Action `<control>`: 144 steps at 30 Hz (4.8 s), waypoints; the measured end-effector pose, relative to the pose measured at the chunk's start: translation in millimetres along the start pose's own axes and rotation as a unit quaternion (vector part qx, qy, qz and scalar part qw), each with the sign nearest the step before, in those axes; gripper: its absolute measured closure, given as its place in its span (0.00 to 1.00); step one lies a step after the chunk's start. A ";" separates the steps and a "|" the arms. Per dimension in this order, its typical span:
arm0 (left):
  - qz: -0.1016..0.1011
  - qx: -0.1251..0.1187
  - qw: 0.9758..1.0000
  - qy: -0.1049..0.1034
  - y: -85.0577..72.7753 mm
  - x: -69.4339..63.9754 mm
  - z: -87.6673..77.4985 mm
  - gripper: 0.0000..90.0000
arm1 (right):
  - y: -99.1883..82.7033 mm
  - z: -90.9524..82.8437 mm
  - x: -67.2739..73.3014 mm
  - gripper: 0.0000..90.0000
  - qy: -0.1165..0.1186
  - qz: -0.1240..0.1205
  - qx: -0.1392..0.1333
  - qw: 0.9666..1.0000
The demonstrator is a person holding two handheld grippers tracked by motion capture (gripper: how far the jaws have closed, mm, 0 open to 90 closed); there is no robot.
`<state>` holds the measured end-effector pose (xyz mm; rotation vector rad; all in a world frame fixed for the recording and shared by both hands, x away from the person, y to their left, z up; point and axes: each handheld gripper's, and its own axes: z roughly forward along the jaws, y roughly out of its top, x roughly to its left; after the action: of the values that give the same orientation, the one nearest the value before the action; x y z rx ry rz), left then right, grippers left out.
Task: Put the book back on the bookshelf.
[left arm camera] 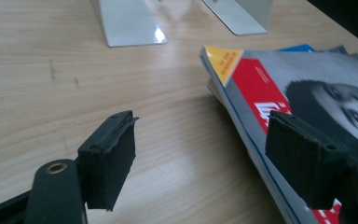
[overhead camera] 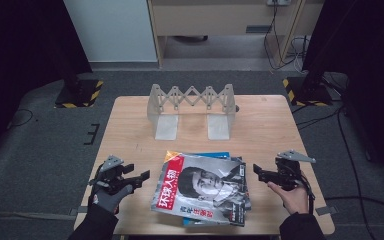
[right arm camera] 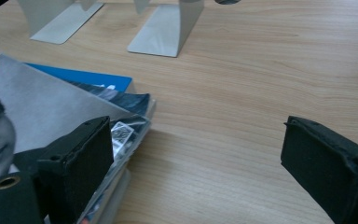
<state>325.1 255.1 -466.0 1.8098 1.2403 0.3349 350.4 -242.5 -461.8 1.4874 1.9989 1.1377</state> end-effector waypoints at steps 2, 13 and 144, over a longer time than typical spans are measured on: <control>0.006 0.002 1.000 -0.006 -0.8 -6.1 0.7 0.27 | -0.6 -1.6 6.3 0.11 0.008 -0.004 0.001 1.000; 0.026 0.040 0.998 -0.027 -10.9 -33.0 11.7 0.30 | -16.7 -1.3 38.1 0.11 0.054 -0.022 0.029 0.998; -0.055 0.095 0.988 -0.105 -30.4 -30.3 25.8 0.32 | -32.5 27.0 95.8 0.11 0.098 -0.066 0.043 0.992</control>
<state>309.1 219.2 -497.0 1.8725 1.2498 -0.0384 316.5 -147.4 -489.4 1.3044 2.2677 1.1959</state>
